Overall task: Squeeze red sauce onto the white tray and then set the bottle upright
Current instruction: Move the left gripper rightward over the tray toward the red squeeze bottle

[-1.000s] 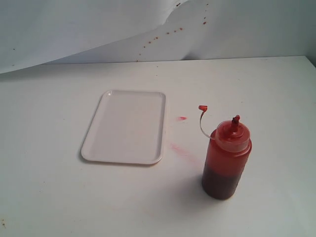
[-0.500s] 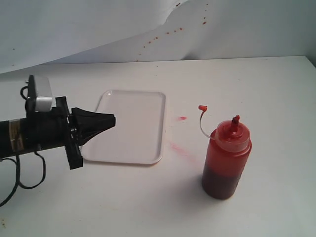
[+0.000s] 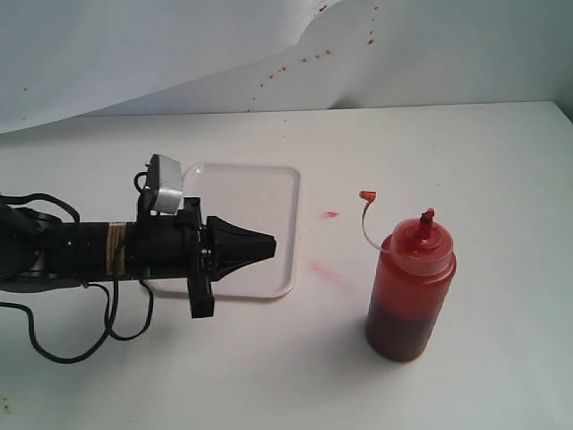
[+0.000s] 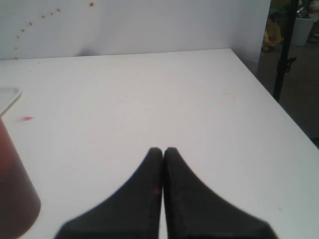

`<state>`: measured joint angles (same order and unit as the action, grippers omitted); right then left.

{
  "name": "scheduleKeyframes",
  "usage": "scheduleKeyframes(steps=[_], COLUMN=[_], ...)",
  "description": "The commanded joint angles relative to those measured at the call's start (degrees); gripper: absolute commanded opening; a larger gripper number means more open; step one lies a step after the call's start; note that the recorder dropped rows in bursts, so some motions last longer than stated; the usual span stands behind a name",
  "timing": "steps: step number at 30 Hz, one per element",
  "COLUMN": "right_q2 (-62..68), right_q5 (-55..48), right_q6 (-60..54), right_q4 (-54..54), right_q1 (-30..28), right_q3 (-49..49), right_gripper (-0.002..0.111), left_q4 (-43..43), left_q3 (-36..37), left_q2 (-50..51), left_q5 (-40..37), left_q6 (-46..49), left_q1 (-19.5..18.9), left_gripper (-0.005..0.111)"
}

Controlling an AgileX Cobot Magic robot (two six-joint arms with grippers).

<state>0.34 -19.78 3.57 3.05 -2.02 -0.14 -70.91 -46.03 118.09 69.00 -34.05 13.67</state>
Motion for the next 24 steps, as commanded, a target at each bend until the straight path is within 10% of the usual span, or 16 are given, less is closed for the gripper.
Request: scheduleKeyframes(steps=[1, 24], right_q2=[-0.3, -0.3], right_q5=[0.2, 0.2], right_q6=[-0.1, -0.1], right_q4=[-0.3, -0.3], right_q1=[0.1, 0.1], right_q3=[0.1, 0.1], right_gripper=[0.0, 0.0], left_q4=[2.3, 0.2], left_q3=[-0.3, -0.3], left_q2=[0.0, 0.0], left_q5=[1.0, 1.0], left_q6=[0.0, -0.1], left_q1=[3.2, 4.0], left_gripper=[0.0, 0.0])
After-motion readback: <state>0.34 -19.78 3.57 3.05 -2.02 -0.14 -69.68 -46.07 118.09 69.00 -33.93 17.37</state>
